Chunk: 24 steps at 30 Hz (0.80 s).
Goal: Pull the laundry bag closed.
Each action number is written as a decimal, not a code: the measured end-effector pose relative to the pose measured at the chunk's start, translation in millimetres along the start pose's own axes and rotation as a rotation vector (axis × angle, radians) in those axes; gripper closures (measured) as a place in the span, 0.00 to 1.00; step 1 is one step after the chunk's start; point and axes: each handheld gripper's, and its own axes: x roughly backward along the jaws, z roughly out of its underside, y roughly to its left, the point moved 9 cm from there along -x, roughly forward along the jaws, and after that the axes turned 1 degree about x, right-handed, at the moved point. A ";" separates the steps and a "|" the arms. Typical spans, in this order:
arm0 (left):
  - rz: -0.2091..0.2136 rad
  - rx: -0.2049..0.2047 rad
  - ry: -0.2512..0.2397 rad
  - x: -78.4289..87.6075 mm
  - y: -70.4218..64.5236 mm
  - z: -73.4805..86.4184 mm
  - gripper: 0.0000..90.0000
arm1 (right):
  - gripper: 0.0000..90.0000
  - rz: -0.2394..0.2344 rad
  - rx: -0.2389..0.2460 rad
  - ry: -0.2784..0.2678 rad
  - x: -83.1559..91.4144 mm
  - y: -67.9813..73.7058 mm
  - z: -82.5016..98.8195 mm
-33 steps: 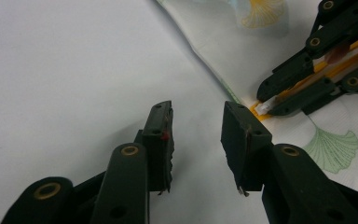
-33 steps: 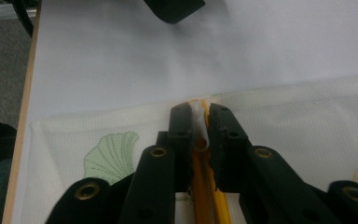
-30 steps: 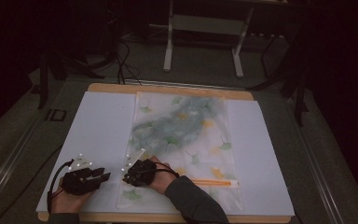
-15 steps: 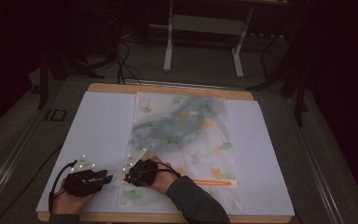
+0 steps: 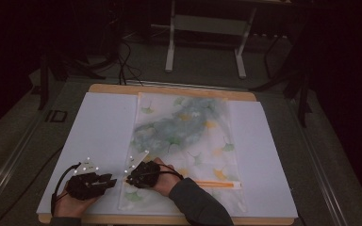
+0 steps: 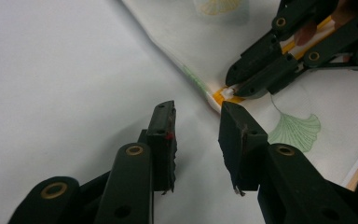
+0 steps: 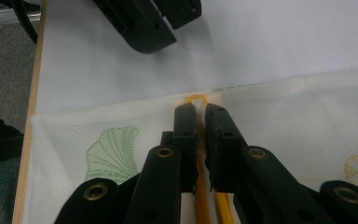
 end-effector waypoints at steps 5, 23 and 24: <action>0.028 0.003 0.010 -2.5 -6.3 -0.7 0.72 | 0.93 0.004 0.007 -0.003 1.7 -0.4 -1.2; 0.106 0.026 0.022 -10.8 -19.6 -4.5 0.70 | 0.93 0.013 0.020 -0.008 8.0 -1.6 -1.7; 0.108 0.027 0.024 -11.5 -20.2 -4.6 0.70 | 0.93 0.014 0.025 -0.008 8.2 -1.7 -1.9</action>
